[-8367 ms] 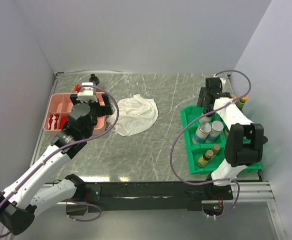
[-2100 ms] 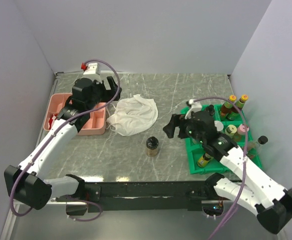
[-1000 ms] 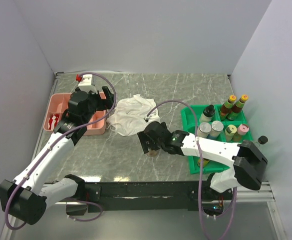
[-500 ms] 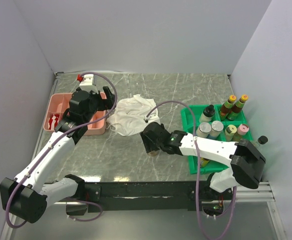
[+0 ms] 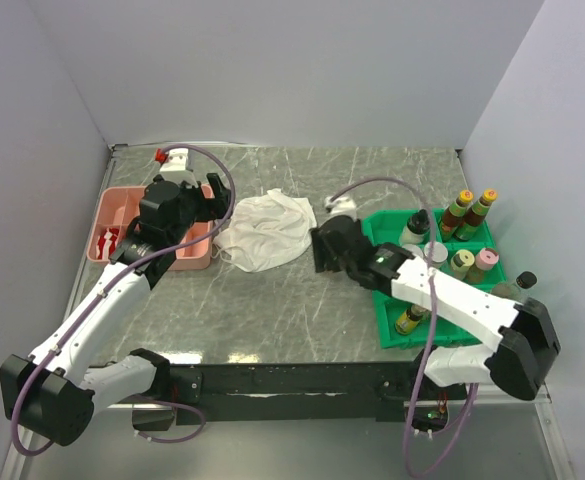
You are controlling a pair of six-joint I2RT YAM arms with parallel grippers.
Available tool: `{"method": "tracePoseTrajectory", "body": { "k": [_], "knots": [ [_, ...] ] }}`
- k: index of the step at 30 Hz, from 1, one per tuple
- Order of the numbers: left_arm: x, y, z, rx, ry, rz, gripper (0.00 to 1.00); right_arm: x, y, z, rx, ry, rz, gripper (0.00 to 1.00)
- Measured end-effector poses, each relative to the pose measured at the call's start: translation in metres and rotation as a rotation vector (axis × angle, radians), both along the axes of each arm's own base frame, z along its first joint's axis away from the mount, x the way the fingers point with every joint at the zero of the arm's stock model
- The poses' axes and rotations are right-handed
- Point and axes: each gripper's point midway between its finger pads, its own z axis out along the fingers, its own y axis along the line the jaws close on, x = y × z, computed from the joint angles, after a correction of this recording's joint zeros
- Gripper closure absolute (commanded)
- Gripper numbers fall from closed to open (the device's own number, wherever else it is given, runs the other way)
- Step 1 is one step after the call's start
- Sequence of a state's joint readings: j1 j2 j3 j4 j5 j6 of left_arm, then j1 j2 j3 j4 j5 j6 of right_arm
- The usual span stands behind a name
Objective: Organize the condiment bottles
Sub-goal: Place the bottle in the storage box.
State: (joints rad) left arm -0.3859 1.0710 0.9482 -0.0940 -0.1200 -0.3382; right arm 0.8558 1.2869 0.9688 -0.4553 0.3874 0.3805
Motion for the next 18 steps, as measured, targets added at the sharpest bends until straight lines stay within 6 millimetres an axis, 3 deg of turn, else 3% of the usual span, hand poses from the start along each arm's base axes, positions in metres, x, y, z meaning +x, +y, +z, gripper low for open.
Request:
{"method": "tracePoseTrajectory", "body": {
  "k": [6,11,18],
  "knots": [
    [0.000,-0.001,0.000,0.000,0.000,-0.003,0.03,0.040,-0.072,0.030,0.011,-0.091,-0.232,0.52],
    [-0.001,-0.002,-0.001,0.000,0.002,-0.007,0.03,0.059,-0.126,0.032,-0.028,-0.113,-0.399,0.52],
    [0.000,-0.003,-0.003,0.002,0.008,-0.009,0.03,0.084,-0.165,0.031,-0.063,-0.098,-0.519,0.53]
  ]
}}
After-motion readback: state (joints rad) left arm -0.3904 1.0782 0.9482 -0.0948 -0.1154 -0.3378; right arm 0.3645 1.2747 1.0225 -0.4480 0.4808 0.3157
